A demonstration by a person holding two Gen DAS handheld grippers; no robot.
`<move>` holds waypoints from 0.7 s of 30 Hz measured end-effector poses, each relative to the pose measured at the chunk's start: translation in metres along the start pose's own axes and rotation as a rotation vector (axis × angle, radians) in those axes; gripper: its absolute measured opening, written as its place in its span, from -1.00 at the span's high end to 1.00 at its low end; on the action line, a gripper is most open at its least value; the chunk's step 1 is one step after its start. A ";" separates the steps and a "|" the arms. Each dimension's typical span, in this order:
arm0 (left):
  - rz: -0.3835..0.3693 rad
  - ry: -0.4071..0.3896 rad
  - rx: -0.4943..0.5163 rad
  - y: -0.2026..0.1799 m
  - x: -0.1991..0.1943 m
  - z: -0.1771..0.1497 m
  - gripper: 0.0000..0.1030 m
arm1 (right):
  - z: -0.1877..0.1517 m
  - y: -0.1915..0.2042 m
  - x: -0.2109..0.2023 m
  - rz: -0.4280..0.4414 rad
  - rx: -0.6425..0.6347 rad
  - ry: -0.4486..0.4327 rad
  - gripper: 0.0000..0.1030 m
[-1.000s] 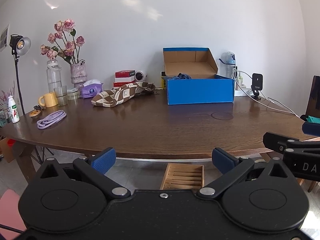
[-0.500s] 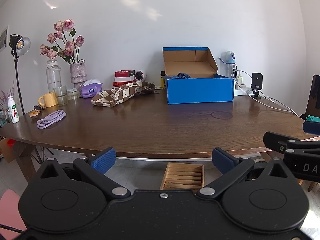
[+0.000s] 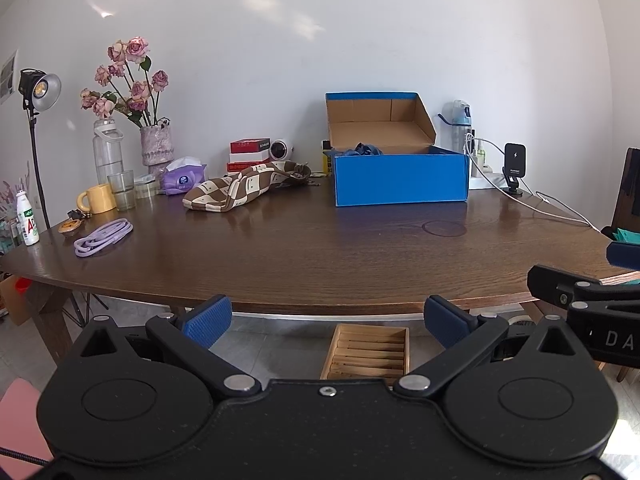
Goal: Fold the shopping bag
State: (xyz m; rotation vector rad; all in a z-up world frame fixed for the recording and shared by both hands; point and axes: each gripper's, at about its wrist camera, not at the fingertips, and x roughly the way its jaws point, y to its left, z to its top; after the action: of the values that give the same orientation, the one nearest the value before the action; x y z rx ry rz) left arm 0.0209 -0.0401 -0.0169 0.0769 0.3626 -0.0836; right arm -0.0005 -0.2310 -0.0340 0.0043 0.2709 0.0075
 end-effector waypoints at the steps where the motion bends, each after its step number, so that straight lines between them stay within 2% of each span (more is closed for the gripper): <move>1: 0.000 0.000 0.000 0.000 0.000 0.000 -1.00 | 0.000 0.000 0.000 0.000 0.000 0.000 -0.78; 21: 0.003 0.001 0.003 -0.001 -0.001 -0.001 -1.00 | -0.001 -0.002 0.001 0.000 -0.006 -0.001 -0.78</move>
State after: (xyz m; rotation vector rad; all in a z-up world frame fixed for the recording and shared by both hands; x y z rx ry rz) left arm 0.0198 -0.0409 -0.0179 0.0800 0.3633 -0.0814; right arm 0.0005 -0.2328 -0.0351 -0.0016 0.2701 0.0081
